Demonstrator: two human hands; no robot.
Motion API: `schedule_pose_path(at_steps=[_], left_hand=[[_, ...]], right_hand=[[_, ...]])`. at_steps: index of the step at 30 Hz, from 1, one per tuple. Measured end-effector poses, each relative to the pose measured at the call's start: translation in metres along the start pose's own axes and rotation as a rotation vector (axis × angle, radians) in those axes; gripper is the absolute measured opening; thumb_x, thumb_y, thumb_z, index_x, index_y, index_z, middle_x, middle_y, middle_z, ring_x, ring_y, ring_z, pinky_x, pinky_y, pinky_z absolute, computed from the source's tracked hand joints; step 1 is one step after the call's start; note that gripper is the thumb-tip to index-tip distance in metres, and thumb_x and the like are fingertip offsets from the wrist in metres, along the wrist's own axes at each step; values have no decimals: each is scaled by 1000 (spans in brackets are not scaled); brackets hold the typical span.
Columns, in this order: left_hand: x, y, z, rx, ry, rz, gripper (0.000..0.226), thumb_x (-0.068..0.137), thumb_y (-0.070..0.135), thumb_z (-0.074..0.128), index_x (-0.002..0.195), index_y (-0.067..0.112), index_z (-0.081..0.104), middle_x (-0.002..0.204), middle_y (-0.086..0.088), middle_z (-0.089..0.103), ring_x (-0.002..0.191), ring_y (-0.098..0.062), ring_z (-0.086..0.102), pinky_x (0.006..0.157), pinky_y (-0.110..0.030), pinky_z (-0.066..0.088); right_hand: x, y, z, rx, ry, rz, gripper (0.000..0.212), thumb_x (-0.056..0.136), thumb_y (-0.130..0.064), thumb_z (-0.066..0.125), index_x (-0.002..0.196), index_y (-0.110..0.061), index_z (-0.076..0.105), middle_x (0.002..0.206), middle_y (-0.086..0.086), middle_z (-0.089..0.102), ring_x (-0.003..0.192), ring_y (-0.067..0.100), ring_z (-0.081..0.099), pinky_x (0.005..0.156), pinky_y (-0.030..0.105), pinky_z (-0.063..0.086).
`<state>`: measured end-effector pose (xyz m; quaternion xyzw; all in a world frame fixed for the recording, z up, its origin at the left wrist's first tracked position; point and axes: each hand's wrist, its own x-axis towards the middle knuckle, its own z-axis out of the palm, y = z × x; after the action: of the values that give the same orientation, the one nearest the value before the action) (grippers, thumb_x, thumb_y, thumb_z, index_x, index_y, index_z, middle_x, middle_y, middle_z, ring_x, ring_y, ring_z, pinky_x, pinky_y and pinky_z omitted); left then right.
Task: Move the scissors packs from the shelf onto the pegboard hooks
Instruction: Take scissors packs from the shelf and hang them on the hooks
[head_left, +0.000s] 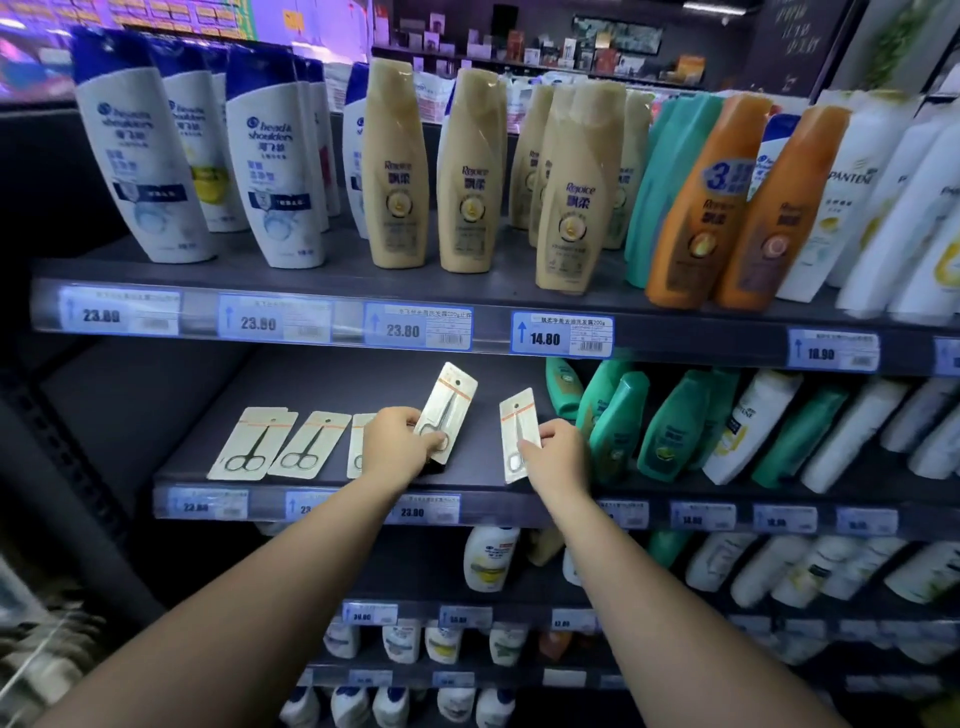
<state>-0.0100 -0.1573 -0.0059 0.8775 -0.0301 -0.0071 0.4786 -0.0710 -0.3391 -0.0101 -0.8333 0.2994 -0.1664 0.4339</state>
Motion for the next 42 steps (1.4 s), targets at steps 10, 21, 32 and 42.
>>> schedule_pose_path(at_steps=[10,21,32,42], left_hand=[[-53,-33,-64,-428,19,-52,10,89,3,69,84,8,75,85,-15,76,75,-27,72,66,-32,64],[-142,-90,-189,-551,328,-77,9,90,6,71,88,12,77,86,-17,80,75,-26,72,74,-41,62],[-196,-146,-324,-631,537,-33,9,92,5,68,86,2,75,72,-11,71,67,-22,63,68,-34,54],[-182,-201,-449,-612,573,51,15,91,5,67,89,15,78,69,-2,77,62,-10,69,58,-16,55]], right_hand=[[-69,-27,2,319,-83,-49,7,82,-8,71,83,-1,73,70,15,70,67,19,59,61,28,44],[-183,-98,52,426,-393,-246,4,92,-13,68,92,-15,71,82,-4,78,73,11,73,69,28,56],[-280,-187,132,438,-602,-429,5,93,-18,69,92,-24,68,87,-2,79,80,10,74,75,27,57],[-354,-265,210,383,-589,-491,12,92,-28,71,103,-24,69,89,-6,78,85,0,72,74,16,53]])
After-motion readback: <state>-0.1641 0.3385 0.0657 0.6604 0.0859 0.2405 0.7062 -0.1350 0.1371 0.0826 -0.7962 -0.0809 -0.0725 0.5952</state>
